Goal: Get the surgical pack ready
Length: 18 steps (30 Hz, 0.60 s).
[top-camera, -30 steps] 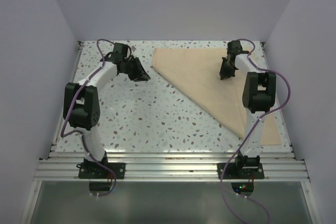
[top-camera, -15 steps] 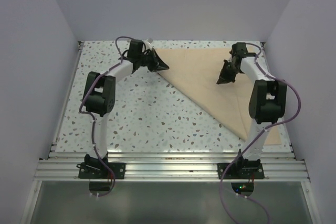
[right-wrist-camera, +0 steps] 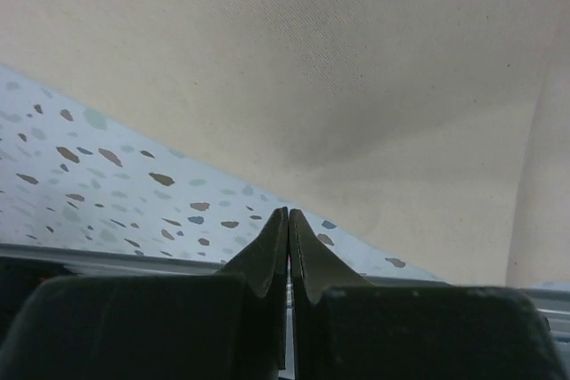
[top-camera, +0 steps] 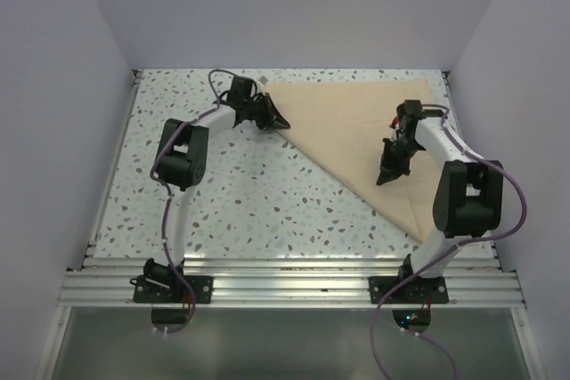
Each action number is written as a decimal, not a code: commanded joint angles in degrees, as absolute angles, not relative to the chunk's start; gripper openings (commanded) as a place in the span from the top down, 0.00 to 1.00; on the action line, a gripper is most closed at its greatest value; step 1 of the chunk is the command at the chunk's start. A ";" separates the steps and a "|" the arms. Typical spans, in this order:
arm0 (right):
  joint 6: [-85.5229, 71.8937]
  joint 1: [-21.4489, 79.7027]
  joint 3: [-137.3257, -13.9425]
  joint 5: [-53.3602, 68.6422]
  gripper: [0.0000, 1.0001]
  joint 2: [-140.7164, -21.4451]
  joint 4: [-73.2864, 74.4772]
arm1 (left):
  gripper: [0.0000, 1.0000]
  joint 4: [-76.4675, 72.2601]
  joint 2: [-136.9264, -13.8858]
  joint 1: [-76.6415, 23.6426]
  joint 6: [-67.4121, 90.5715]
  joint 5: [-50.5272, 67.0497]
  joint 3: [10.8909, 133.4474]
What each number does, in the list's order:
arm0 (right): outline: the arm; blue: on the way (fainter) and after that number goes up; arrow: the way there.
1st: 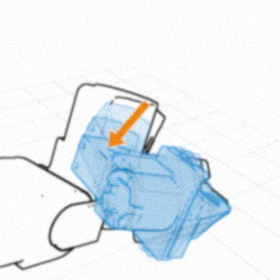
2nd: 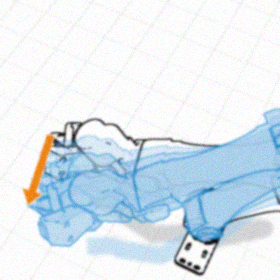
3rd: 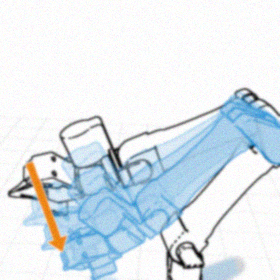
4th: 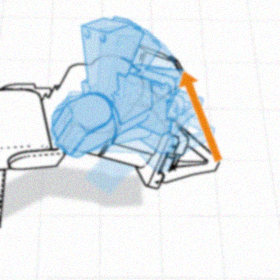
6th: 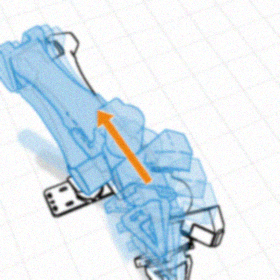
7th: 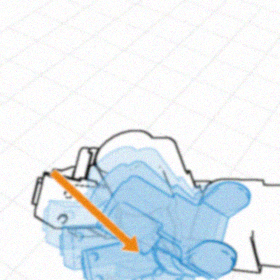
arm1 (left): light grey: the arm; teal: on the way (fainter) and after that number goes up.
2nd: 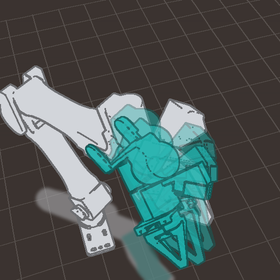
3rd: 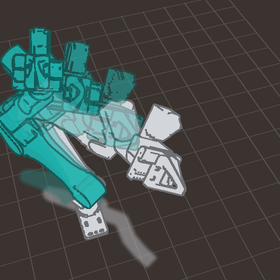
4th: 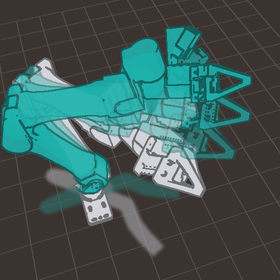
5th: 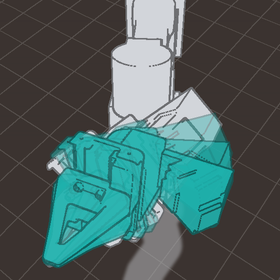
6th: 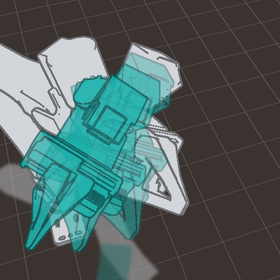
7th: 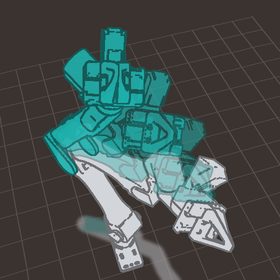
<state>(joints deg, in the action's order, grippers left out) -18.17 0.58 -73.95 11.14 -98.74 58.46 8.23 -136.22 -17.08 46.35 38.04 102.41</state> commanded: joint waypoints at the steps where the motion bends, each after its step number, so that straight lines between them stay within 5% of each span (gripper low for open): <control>1: -15.03 0.26 -71.72 10.99 1.00 -96.68 59.33 | 1.00 10.36 -137.11 -17.58 43.77 36.13 103.71; 14: -14.15 0.18 -68.29 11.95 1.00 -102.74 54.85 | 1.00 22.23 -139.66 -17.05 37.62 30.85 107.05; 18: -15.03 0.18 -67.76 12.30 1.00 -103.45 53.61 | 0.90 22.15 -136.59 -17.58 36.65 30.85 106.70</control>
